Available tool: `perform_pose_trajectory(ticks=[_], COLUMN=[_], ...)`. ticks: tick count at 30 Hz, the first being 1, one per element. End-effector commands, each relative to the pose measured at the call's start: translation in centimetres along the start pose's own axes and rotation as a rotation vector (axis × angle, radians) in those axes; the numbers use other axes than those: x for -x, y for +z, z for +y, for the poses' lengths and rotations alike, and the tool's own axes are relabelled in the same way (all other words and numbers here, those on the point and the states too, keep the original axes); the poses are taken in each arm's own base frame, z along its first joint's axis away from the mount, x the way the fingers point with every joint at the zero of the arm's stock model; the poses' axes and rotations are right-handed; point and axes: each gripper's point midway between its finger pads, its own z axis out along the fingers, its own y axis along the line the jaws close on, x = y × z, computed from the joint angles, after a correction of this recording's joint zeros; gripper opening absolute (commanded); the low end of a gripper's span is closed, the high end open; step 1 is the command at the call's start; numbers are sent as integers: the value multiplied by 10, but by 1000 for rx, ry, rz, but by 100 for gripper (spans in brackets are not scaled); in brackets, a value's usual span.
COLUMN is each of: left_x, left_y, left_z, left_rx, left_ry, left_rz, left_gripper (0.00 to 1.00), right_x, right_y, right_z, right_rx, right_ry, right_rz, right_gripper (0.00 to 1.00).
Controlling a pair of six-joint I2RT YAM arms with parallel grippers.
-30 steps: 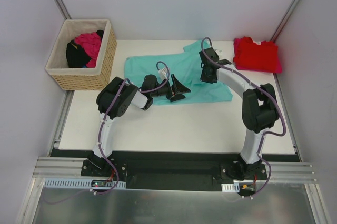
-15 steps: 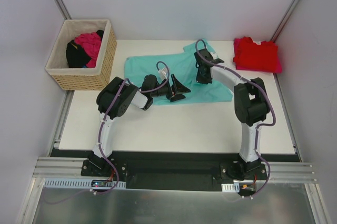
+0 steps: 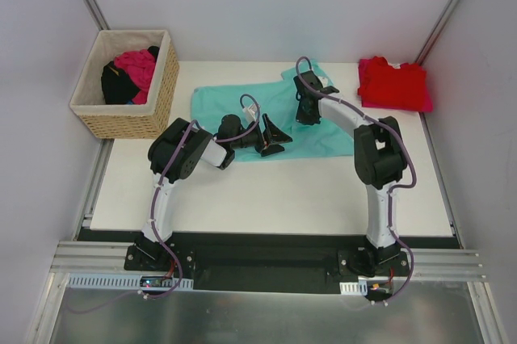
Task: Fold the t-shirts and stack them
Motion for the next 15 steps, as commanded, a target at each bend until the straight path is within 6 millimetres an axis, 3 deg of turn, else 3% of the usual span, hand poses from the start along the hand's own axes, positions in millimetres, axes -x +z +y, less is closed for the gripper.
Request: perform_pose_trajectory(ticks=[1,8,15], left_x=[-9,-10,-10], left_y=[1,1,1], left_z=[-6,-5,-7], left_rx=[-25,-25,-29], left_ry=[49,47,52], left_rz=[30,36,41], left_gripper=[86,86,86], right_x=[13,17,30], right_y=[-2,29,46], right_z=[19,32,52], right_rx=[39,52,118], right_ry=[30,31,33], right_rz=[-19,-48,-92], right_gripper=[1,1,1])
